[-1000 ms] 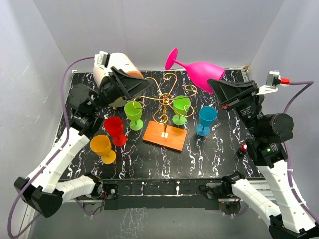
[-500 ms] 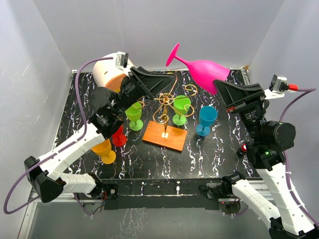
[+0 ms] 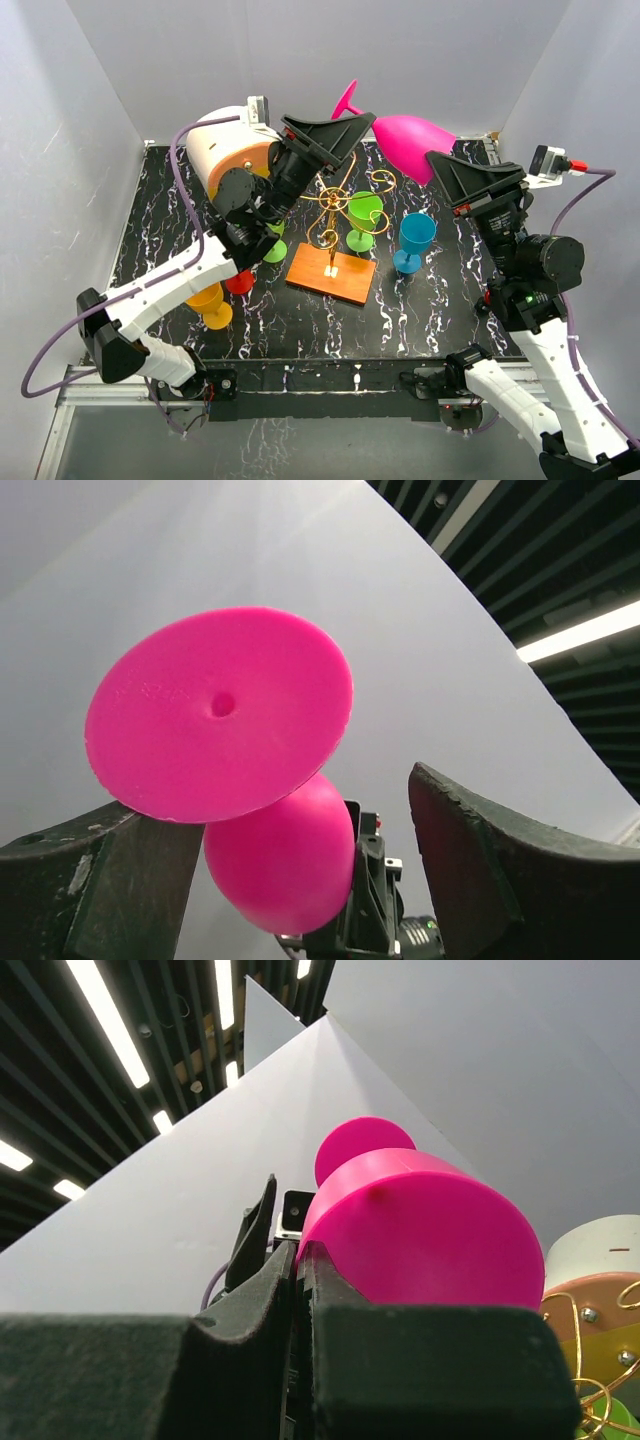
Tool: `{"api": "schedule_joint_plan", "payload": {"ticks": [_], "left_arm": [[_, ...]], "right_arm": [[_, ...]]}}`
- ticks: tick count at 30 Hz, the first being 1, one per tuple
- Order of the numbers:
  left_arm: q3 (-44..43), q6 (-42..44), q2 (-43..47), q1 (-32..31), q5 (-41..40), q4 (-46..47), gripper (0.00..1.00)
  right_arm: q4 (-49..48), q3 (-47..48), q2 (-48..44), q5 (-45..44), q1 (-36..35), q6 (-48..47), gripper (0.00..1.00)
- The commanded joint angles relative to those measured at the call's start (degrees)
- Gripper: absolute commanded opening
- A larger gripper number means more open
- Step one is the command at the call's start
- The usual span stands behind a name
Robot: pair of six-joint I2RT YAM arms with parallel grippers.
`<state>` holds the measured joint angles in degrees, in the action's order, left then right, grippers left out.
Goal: Place the wine glass upside down on the wine glass rack
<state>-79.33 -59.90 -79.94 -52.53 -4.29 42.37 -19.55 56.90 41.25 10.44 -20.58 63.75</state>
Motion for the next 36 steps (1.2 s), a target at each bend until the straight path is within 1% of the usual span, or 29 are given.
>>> {"api": "schedule_joint_plan", "payload": {"ticks": [1,2,4,7,12,17,21,23,30,31,32,34,36], "left_arm": [[-4.2,4.0,-1.3,-1.1,-8.0,4.7,0.75],[-4.5,4.0,-1.6,-1.3,-9.1,4.7,0.73],[-4.6,4.6,-2.4,-1.4,-10.2,6.6,0.65],[-4.7,6.3,-2.8,-1.6,-10.4,9.3,0.59],[-4.7,9.0,-1.8,-1.5,-13.1,11.0,0.51],[-5.4,8.9,-2.9,-1.5,-14.0,12.9,0.49],[-6.4,8.9,-3.9,-1.5,-13.9,13.2,0.42],[-7.0,8.8,-4.6,-1.5,-13.4,13.4,0.41],[-9.3,9.2,-7.7,-1.5,-7.3,16.0,0.40],[-9.2,9.4,-7.6,-1.6,-7.2,16.5,0.38],[-8.8,9.7,-7.4,-1.6,-7.1,16.9,0.33],[-8.6,10.3,-6.8,-1.5,-7.4,16.6,0.20],[-8.4,10.7,-6.2,-1.6,-7.9,15.5,0.08]], "right_arm": [[-1.4,3.0,-0.7,-0.6,-0.1,4.0,0.00],[-1.5,2.7,-0.9,-0.6,-0.2,4.4,0.00],[-1.6,2.0,-1.4,-0.5,-0.2,4.9,0.00],[-0.8,1.9,-1.9,-0.2,-0.2,5.0,0.00],[1.9,3.0,-1.5,0.9,-0.2,5.9,0.00],[1.8,3.2,-0.2,3.9,-0.2,6.7,0.00],[0.3,3.3,0.3,6.2,-0.2,6.6,0.00],[0.0,3.6,0.6,7.1,-0.2,6.6,0.00],[0.4,3.8,0.9,7.2,-0.2,6.5,0.00],[0.3,3.6,0.9,7.0,-0.2,6.7,0.00],[0.3,3.5,0.9,7.0,-0.2,6.8,0.00],[0.3,3.3,0.7,6.9,-0.2,6.9,0.00],[0.5,3.1,0.5,6.6,-0.2,7.0,0.00]]}}
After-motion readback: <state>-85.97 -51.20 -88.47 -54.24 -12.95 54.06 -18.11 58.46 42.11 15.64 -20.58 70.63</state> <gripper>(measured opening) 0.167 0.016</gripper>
